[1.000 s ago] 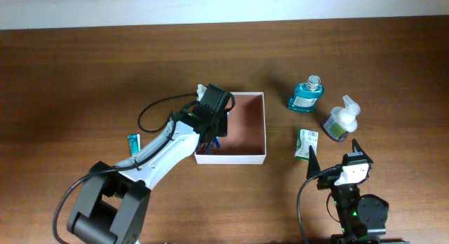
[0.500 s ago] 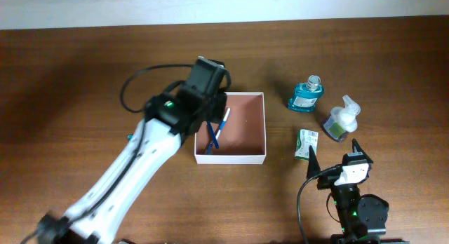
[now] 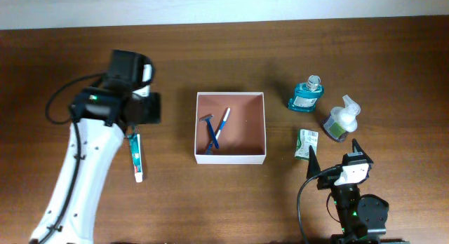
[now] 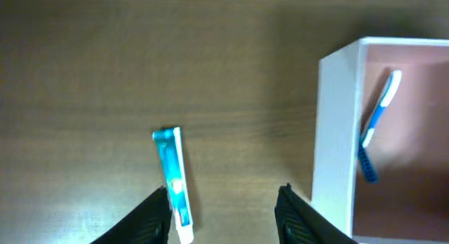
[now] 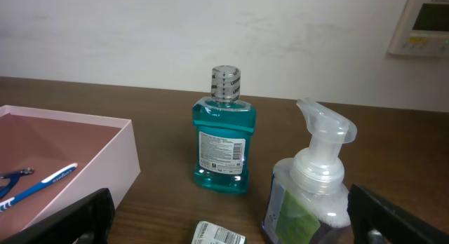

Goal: Pack container
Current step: 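Move the left gripper over the teal toothpaste tube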

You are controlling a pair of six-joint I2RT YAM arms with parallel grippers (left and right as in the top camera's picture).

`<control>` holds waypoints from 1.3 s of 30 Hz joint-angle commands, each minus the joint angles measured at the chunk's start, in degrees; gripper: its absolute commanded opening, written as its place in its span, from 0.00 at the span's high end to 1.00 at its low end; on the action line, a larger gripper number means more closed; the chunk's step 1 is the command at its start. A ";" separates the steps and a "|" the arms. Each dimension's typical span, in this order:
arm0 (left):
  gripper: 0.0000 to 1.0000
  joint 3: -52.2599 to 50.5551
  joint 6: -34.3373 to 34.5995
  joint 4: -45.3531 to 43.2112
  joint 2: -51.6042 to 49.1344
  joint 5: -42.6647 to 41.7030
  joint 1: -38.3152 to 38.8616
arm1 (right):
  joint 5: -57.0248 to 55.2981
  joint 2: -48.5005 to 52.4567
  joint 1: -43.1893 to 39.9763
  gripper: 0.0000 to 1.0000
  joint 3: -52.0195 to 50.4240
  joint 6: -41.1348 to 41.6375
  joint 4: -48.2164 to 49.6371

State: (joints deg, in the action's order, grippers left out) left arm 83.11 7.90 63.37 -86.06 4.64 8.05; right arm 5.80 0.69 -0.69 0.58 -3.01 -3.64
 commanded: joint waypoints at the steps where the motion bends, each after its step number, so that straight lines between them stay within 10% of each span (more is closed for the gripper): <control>1: 0.51 -1.62 -0.68 0.55 -2.75 -3.45 -2.60 | -0.28 -0.48 0.31 0.01 -0.26 0.31 -0.31; 39: 0.41 -31.61 3.19 -18.40 -9.84 -3.80 -10.69 | -0.28 -0.48 0.31 0.01 -0.26 0.31 -0.31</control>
State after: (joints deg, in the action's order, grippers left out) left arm 53.06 10.28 46.22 -95.74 0.43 -1.67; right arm 5.80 0.69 -0.69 0.58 -3.01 -3.64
